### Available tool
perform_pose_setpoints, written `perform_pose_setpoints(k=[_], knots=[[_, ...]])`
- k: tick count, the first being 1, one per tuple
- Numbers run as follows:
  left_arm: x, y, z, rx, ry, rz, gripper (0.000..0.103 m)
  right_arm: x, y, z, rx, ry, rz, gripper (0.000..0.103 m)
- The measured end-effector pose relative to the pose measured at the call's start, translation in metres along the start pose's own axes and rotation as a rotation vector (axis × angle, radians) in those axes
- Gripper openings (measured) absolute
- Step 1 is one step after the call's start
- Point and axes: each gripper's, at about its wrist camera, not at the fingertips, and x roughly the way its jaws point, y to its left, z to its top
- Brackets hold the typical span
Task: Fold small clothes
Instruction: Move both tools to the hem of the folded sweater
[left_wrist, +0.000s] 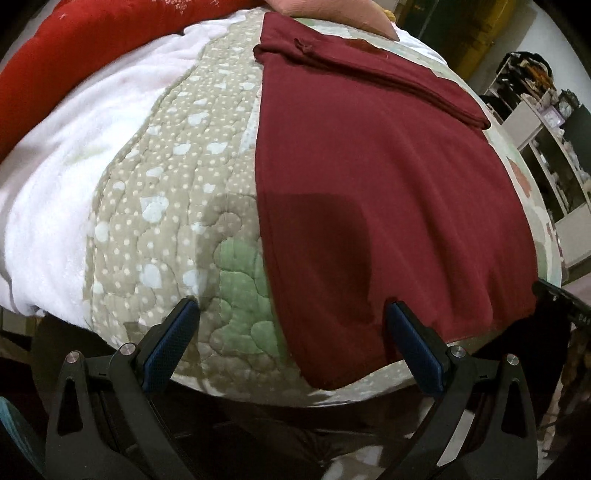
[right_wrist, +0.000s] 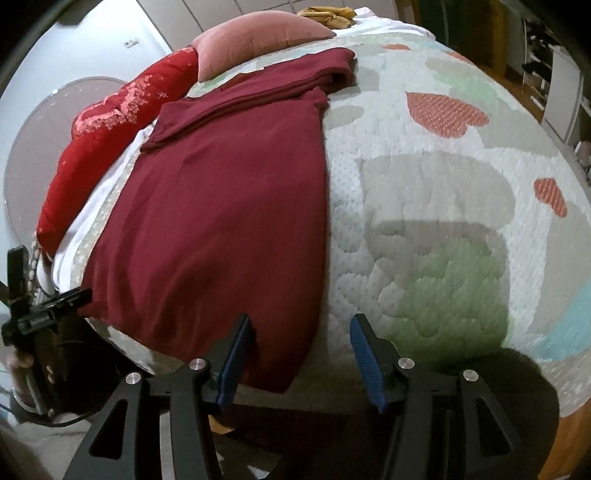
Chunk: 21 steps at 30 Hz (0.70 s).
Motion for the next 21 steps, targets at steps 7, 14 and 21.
perform_pose_setpoints(k=[7,14,21], knots=[[0.006,-0.002,0.002,0.006,0.008,0.008,0.102,0.002,0.003,-0.003,-0.004,0.03,0.055,0.053],[0.006,-0.002,0.002,0.008,-0.002,-0.002,0.102,0.005,0.004,-0.006,0.002,0.032,0.069,0.053],[0.003,0.003,0.001,-0.019,0.0,-0.038,0.102,0.008,-0.006,-0.009,0.048,0.054,0.144,0.053]])
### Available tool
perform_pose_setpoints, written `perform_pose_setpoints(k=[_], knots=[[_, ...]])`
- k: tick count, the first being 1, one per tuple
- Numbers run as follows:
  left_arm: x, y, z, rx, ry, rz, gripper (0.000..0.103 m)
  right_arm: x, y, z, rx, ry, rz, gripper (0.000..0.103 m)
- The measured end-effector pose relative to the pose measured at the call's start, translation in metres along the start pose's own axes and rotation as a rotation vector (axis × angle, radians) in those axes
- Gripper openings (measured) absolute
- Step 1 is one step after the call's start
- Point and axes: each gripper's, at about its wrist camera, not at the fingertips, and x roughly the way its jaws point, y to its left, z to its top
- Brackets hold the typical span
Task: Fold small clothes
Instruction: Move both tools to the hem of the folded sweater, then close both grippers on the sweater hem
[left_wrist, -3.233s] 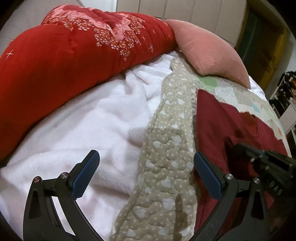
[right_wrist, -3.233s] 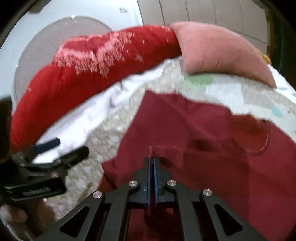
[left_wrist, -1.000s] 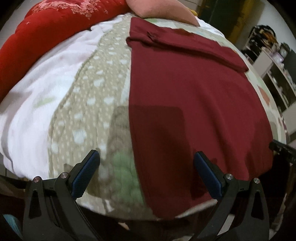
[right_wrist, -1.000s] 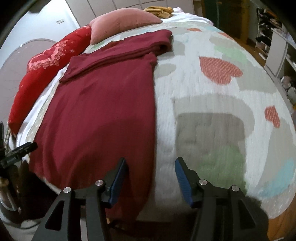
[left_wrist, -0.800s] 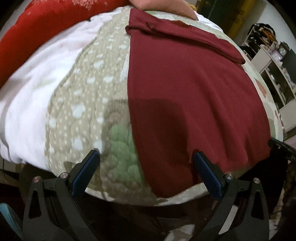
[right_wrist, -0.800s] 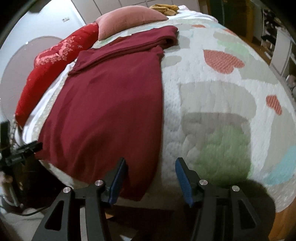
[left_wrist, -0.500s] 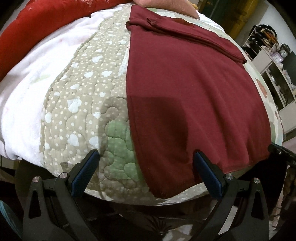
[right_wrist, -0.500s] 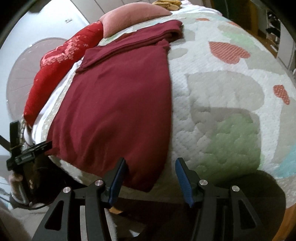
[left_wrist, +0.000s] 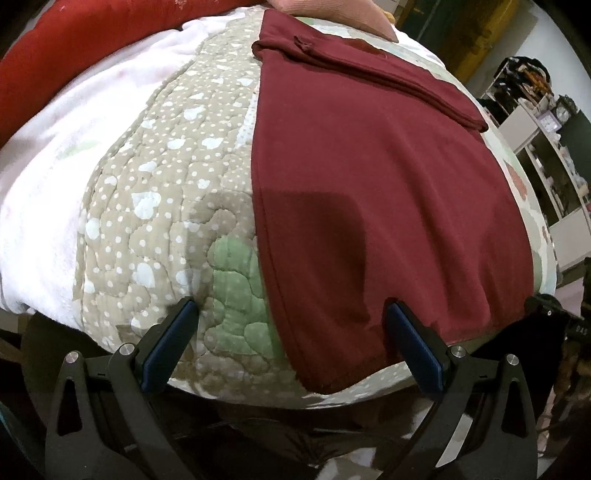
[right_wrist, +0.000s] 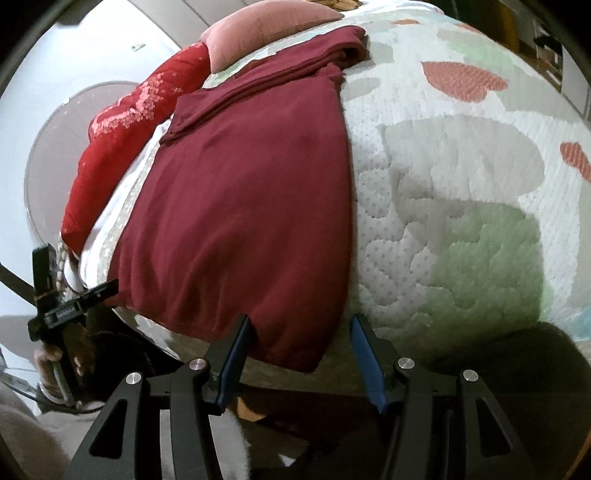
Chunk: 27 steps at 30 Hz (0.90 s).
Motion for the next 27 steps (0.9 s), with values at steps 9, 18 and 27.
perform_pose_setpoints(k=[9,18,27], knots=[[0.0,0.0,-0.001,0.0,-0.006,0.019,0.095,0.006,-0.003,-0.001,0.029,0.008,0.088,0.051],[-0.013,0.008,-0.002,-0.025,-0.008,0.04,0.062,0.005,0.005,0.001,-0.023,-0.017,0.075,0.024],[-0.02,0.001,-0.002,-0.005,-0.003,0.002,0.046,0.007,0.007,0.005,-0.029,-0.02,0.116,0.024]])
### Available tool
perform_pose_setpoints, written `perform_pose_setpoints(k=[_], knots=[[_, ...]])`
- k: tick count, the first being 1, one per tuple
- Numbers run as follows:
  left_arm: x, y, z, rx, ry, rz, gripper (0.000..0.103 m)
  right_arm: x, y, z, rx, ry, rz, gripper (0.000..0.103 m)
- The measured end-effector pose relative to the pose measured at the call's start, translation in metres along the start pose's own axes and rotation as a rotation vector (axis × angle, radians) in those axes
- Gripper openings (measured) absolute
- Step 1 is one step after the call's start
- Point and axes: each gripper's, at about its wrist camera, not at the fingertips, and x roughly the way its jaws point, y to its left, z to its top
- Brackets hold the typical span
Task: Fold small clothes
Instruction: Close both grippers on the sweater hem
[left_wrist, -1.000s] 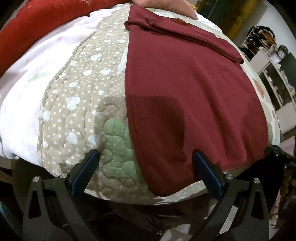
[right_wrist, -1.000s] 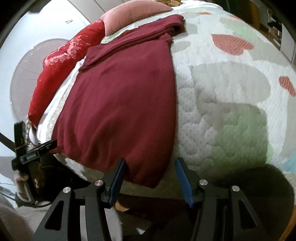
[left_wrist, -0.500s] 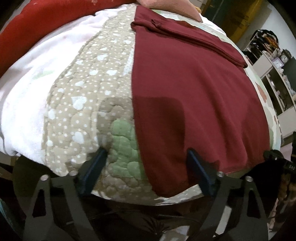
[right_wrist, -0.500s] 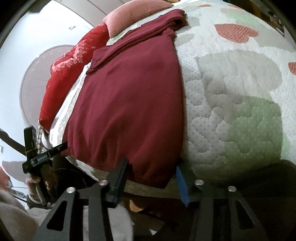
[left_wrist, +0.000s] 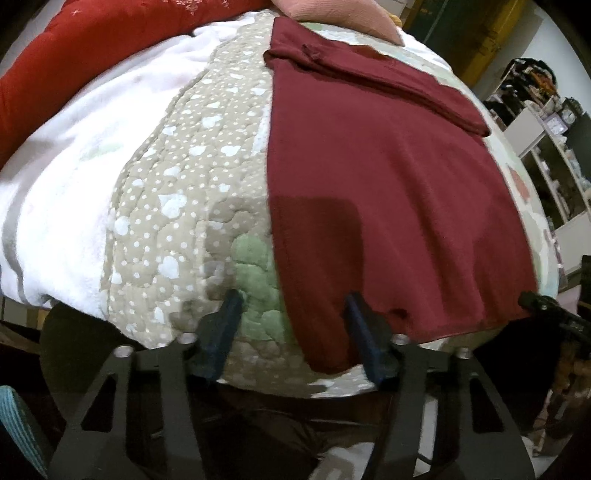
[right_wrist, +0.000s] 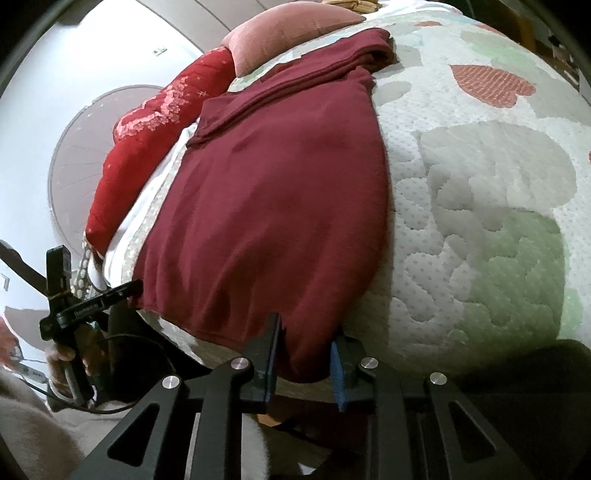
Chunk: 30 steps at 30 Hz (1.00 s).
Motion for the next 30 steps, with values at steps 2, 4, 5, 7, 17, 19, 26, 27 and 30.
perform_pose_setpoints(k=[2,4,5,7,17,19,26,27,30], knots=[[0.002,-0.006,0.003,0.018,0.018,-0.045,0.046,0.001,0.0,0.0,0.005,0.0,0.017,0.024],[0.008,-0.011,0.004,0.044,0.031,-0.01,0.046,0.004,-0.002,0.001,0.012,0.003,0.025,0.024],[0.011,-0.012,0.003,0.048,0.035,0.001,0.046,0.006,-0.003,0.001,0.018,0.002,0.029,0.024],[0.01,-0.012,0.003,0.043,0.029,-0.001,0.046,0.005,-0.005,0.0,0.03,-0.004,0.039,0.024],[0.011,-0.017,0.003,0.064,0.024,-0.039,0.045,0.005,-0.005,0.0,0.016,-0.014,0.072,0.024],[0.01,-0.015,0.003,0.058,0.012,-0.03,0.029,0.006,-0.002,0.002,-0.004,-0.022,0.084,0.013],[-0.003,-0.009,0.01,0.03,-0.029,-0.126,0.008,-0.009,0.004,0.007,0.0,-0.098,0.189,0.012],[-0.005,-0.009,0.012,0.02,-0.043,-0.147,0.008,-0.013,0.005,0.008,0.006,-0.116,0.214,0.012],[-0.01,-0.008,0.018,0.009,-0.076,-0.186,0.008,-0.025,0.008,0.014,0.012,-0.175,0.279,0.012]])
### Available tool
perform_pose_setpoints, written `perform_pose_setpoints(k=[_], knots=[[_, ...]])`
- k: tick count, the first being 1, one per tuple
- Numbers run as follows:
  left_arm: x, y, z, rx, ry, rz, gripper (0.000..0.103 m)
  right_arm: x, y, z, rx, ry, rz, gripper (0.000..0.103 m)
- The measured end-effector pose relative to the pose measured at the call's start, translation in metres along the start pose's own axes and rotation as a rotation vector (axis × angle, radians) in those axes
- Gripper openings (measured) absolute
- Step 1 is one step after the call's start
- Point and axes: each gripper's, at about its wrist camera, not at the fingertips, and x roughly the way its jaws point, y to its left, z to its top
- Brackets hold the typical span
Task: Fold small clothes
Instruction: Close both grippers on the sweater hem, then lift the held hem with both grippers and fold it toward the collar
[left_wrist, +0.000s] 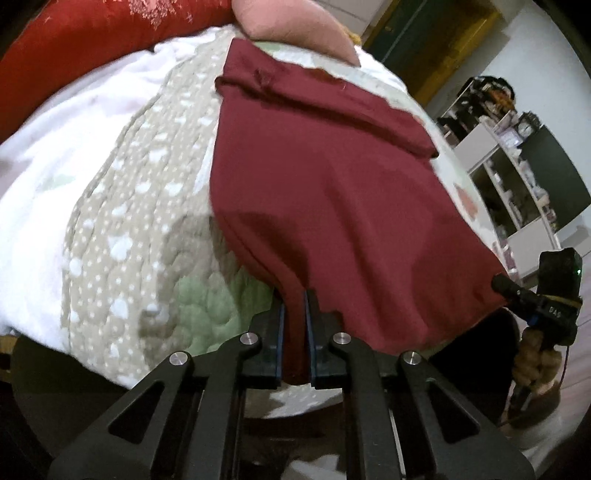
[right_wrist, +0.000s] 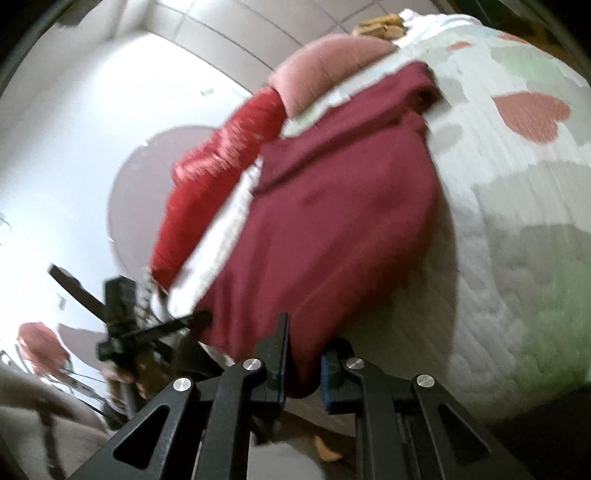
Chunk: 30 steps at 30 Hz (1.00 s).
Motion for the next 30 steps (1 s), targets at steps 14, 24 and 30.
perform_pose_setpoints(k=[14,24,30], knots=[[-0.021,0.016,0.05,-0.078,-0.186,-0.022,0.008,-0.014,0.031,0.065,-0.088,-0.186,0.039,0.012],[-0.019,0.021,0.104,-0.084,-0.276,0.004,0.008,0.001,0.037,0.113,-0.126,-0.244,-0.026,0.012],[-0.009,0.022,0.145,-0.065,-0.318,0.053,0.008,0.013,0.041,0.147,-0.171,-0.271,-0.112,0.012]])
